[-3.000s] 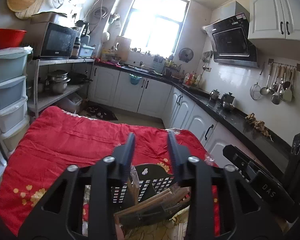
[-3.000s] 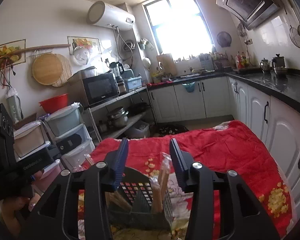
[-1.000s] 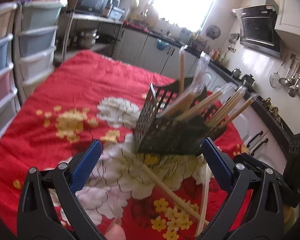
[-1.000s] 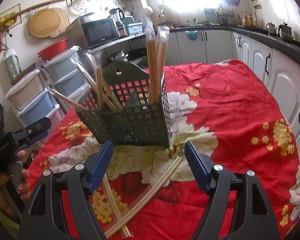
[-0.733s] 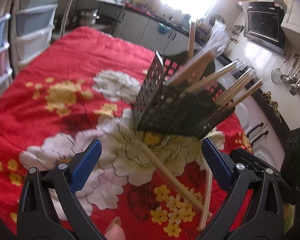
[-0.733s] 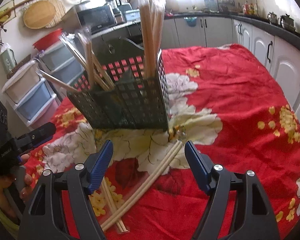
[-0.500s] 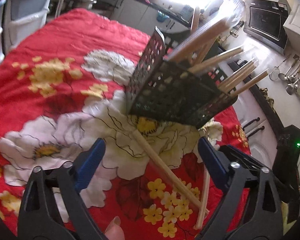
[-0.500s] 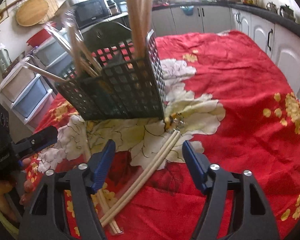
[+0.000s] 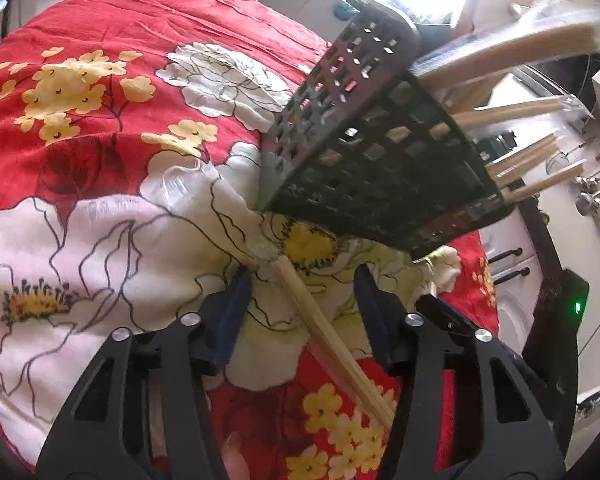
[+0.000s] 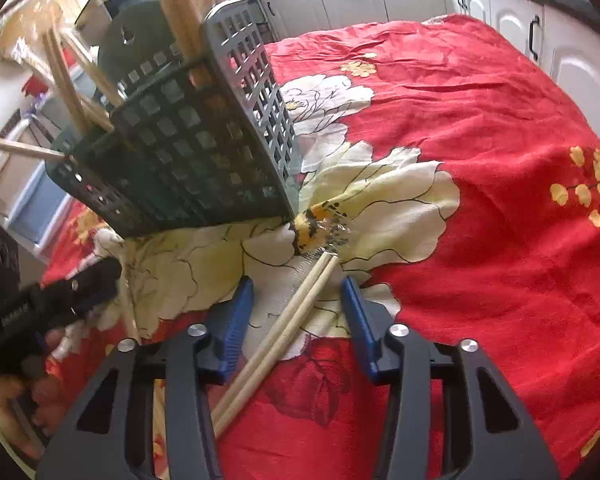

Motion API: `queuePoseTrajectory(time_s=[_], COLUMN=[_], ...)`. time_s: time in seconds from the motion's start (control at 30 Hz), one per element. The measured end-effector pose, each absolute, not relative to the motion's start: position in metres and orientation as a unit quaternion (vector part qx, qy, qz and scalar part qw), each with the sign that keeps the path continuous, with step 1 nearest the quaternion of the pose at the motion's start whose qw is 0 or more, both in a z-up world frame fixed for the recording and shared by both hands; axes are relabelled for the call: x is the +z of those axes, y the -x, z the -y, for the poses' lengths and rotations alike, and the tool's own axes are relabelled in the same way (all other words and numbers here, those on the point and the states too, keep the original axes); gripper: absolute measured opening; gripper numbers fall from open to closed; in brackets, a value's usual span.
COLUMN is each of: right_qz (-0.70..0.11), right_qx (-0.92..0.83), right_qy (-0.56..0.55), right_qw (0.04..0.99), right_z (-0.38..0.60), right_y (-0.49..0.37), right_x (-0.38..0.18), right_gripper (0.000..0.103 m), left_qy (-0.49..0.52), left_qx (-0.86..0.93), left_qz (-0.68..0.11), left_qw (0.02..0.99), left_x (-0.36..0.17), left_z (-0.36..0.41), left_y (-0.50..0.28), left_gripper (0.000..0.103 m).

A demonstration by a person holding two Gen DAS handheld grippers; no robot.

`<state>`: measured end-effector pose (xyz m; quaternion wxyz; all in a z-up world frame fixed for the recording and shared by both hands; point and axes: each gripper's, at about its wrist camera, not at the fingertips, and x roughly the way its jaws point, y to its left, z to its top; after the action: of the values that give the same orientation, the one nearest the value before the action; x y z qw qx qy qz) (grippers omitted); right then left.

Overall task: Organize utensils
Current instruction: 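Lower the right gripper onto a chopstick and close it while the left gripper closes on another, then lift the held chopsticks with both grippers and carry them above the basket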

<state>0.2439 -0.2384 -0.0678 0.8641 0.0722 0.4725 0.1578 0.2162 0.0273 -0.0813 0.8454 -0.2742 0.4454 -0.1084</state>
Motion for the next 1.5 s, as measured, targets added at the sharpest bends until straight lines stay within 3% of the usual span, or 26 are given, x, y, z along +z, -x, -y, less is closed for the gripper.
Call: queuePoseTrajectory(time_s=[0.17,0.3,0.57,0.87,1.5], right_qz=[-0.469,-0.471,-0.478,-0.442,-0.244], right_qx=[0.151,0.149,0.157,0.213,0.27], right_qy=[-0.072,-0.091,-0.15,-0.163,-0.097], right_qw=[0.867,0.865,0.851,0.856,0.926], right_z=[0.242,0.249,0.263,0.252,0.241], right_y=[-0.242,-0.243,-0.243,-0.221,-0.171], right_x=[-0.07,-0.072,-0.07,-0.03,0.099], right_gripper=[0.03,0.024,0.009,0.006,0.006], left_qy=[0.263,0.254,0.285,0.282,0.206], left_qx=[-0.093,-0.09,-0.105,-0.139,-0.202], left_qz=[-0.452,-0.457,-0.451,-0.404,-0.24], left_qw=[0.847,0.847,0.839,0.859,0.927], left_x=[-0.085,-0.089,-0.091,-0.047,0.098], left_z=[-0.035,-0.044,-0.058,-0.066,-0.032], left_y=[-0.222,-0.223,-0.219,-0.19,-0.143], left_gripper=[0.019,0.011,0.008,0.005,0.003])
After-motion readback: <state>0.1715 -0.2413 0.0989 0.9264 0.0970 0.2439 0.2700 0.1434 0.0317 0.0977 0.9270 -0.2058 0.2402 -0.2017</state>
